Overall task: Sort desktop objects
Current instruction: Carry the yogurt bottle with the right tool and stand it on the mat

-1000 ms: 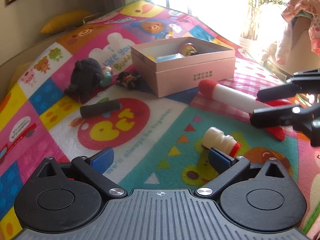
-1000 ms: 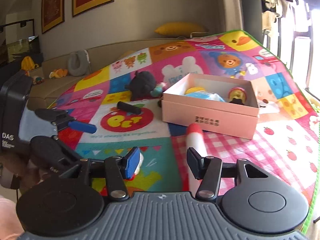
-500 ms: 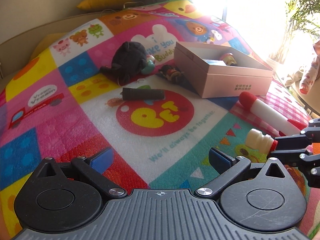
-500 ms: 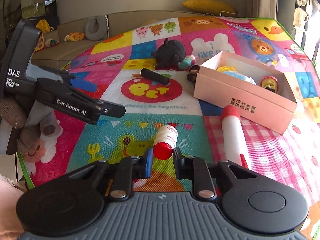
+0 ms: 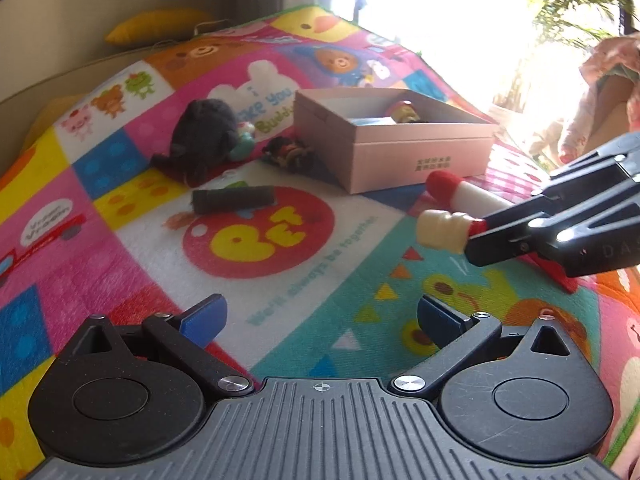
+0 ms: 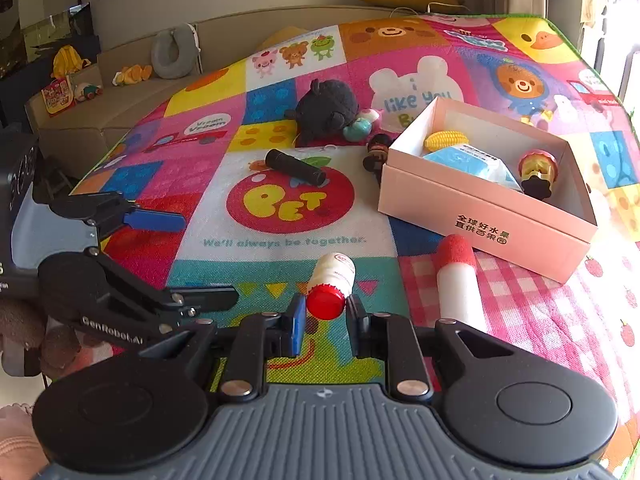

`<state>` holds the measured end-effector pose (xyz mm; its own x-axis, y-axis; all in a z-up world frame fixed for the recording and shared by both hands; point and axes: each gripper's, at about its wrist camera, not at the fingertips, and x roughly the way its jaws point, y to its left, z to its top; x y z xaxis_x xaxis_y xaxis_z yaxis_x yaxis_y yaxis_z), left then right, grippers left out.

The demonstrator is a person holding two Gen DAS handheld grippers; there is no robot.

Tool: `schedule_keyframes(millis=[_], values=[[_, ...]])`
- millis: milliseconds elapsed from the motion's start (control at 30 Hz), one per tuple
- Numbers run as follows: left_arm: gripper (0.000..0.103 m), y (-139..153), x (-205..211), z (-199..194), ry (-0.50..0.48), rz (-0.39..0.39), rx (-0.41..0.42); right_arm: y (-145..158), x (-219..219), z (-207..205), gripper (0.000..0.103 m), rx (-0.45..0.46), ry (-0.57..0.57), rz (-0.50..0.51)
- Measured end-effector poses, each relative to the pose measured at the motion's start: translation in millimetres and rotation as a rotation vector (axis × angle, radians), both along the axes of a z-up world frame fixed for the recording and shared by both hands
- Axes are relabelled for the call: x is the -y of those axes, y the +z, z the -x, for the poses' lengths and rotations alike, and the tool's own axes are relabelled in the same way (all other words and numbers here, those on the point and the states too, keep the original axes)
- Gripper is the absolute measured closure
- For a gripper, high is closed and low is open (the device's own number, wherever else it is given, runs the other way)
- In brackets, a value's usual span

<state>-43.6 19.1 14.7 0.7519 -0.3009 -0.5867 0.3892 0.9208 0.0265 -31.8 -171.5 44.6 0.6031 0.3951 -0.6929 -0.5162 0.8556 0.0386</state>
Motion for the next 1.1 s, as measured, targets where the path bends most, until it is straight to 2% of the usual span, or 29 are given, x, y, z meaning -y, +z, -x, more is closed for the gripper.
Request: schedule_keyframes(millis=[100, 200, 367, 467, 733, 933, 1067, 1100], values=[[0.000, 1.3, 26.9, 1.6, -0.107, -0.066, 0.072, 1.8, 2.0, -4.2, 0.082, -0.037, -0.003, -0.034], [0.000, 1.6, 48.3, 2.6, -0.221, -0.087, 0.110, 3.3, 5.4, -7.8, 0.082, -0.072, -0.009, -0.071], [0.000, -2.0, 72.2, -0.4, -0.330, -0.131, 0.142, 4.8, 7.4, -11.4, 0.082, -0.105, -0.003, -0.109], [0.000, -2.9, 75.2, -1.7, -0.379, -0.101, 0.122, 7.0, 6.2, -12.0, 0.082, -0.096, 0.008, -0.112], [0.000, -10.0, 63.9, -12.5, -0.368, -0.005, -0.007, 6.5, 3.7, -23.9, 0.082, -0.092, -0.004, -0.129], [0.000, -12.7, 60.1, -7.8, -0.338, -0.019, -0.013, 0.1, -6.4, -27.2, 0.082, -0.084, 0.004, -0.093], [0.000, -14.4, 52.2, -4.7, -0.264, -0.053, -0.008, -3.4, -14.3, -25.9, 0.081, -0.049, 0.014, -0.056], [0.000, -14.9, 49.2, -5.5, -0.240, -0.056, -0.009, -3.3, -15.2, -26.0, 0.078, -0.046, 0.014, -0.054]])
